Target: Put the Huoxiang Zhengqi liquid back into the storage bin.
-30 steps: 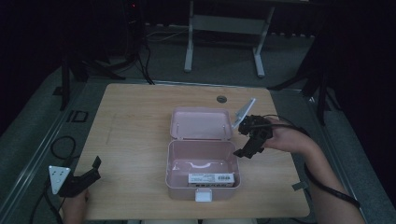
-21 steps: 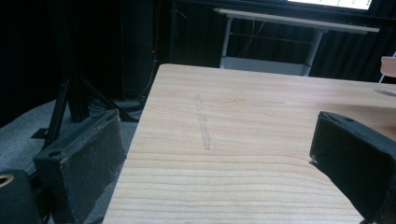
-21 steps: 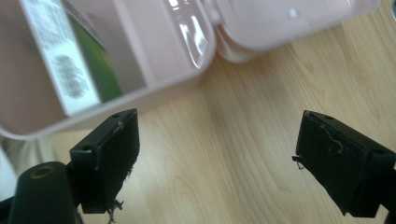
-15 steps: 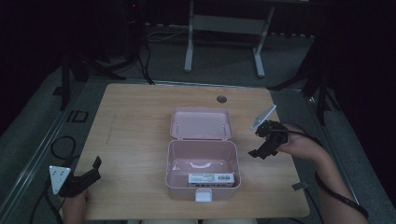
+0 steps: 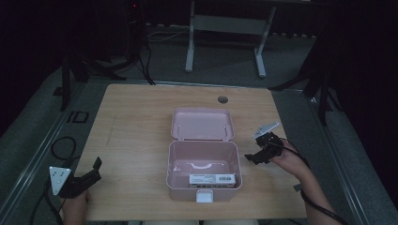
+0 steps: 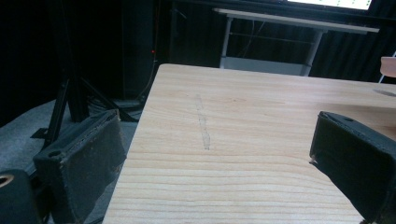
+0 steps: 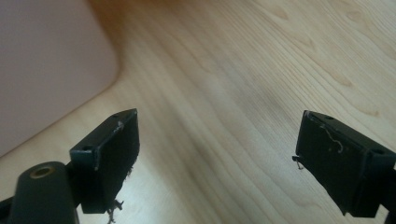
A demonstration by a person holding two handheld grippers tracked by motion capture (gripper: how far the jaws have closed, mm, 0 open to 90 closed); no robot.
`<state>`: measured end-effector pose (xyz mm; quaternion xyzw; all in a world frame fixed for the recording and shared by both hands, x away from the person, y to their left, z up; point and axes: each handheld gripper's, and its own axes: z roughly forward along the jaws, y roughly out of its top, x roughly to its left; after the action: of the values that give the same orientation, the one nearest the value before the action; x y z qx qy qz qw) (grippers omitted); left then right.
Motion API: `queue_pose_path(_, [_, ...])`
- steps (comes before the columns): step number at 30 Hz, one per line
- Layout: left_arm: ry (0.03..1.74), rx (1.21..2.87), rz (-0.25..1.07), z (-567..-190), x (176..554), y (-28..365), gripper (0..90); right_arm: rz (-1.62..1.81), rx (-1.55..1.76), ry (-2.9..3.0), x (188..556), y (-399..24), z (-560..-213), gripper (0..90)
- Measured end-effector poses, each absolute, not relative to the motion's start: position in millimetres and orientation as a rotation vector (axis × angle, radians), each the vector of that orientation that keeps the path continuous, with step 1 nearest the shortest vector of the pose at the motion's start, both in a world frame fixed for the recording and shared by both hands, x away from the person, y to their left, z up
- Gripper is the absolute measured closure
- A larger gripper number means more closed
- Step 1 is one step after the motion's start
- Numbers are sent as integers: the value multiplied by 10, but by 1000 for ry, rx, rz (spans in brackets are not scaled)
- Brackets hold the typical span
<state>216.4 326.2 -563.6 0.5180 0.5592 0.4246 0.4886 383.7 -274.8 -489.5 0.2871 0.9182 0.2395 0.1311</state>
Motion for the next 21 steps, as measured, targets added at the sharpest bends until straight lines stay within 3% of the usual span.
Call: queue_pose_path(21, [1358, 1262, 1034, -5637, 2166, 3257, 30, 926, 1155, 2225, 3703, -3154, -5436, 124])
